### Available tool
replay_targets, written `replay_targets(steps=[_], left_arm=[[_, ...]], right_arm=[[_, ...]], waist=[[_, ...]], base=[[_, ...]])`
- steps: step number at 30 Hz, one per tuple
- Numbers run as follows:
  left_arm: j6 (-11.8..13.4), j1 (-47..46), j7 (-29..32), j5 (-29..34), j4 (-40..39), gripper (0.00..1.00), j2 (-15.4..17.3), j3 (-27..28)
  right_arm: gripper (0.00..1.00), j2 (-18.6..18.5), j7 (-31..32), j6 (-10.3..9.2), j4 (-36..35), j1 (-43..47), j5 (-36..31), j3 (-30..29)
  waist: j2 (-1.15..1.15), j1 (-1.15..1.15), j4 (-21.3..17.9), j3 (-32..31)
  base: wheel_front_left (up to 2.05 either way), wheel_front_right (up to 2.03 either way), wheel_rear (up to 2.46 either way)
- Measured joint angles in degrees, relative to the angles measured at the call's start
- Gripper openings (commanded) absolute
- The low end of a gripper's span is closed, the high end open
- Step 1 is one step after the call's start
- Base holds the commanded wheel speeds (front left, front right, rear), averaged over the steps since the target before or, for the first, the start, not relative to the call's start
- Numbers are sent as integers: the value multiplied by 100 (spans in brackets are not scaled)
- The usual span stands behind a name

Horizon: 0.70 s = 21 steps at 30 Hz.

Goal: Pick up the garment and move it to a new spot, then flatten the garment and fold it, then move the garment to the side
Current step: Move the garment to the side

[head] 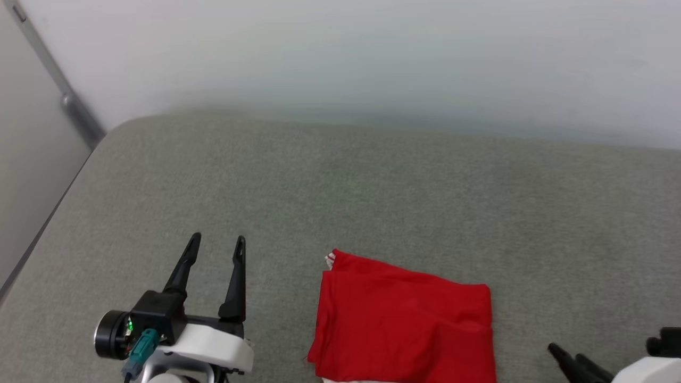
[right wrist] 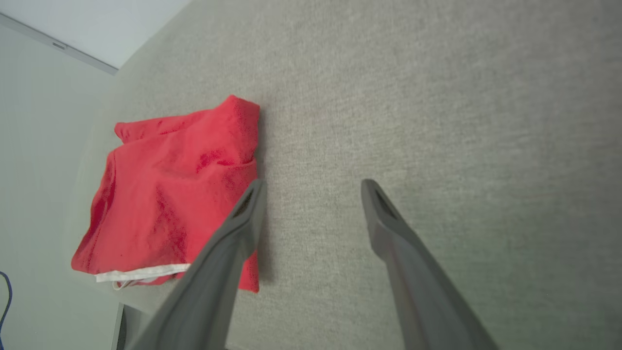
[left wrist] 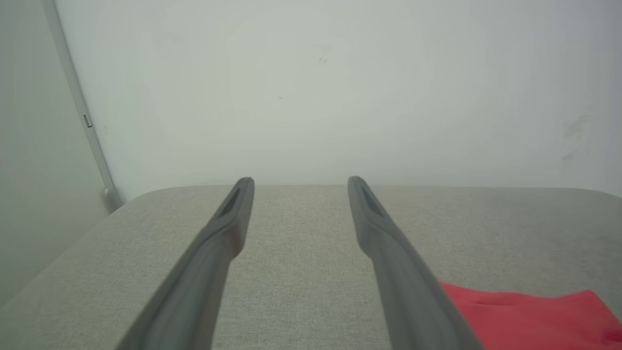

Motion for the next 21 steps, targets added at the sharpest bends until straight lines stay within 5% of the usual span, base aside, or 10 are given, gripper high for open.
replay_targets(steps=[14, 15, 17, 18, 21], left_arm=[[-357, -387, 1, 226, -57, 100, -483, 174], [-378, -389, 1, 236, -52, 100, -498, 203], [-411, -398, 1, 276, -31, 100, -532, 258], [-439, -402, 1, 287, -22, 100, -549, 289], [-467, -400, 1, 345, 8, 100, -579, 363]], right_arm=[[100, 92, 1343, 9, 1079, -1065, 817, 519], [88, 78, 1395, 11, 1121, -1107, 821, 542], [8, 59, 1419, 15, 1157, -1171, 844, 587], [0, 60, 1425, 15, 1169, -1186, 861, 617], [0, 87, 1434, 7, 1181, -1200, 835, 782]], waist=[[0, 0, 711, 861], [0, 0, 745, 900], [0, 0, 802, 956], [0, 0, 823, 968], [0, 0, 819, 941]], base=[[0, 0, 0], [0, 0, 0], [0, 0, 0], [0, 0, 0], [0, 0, 0]])
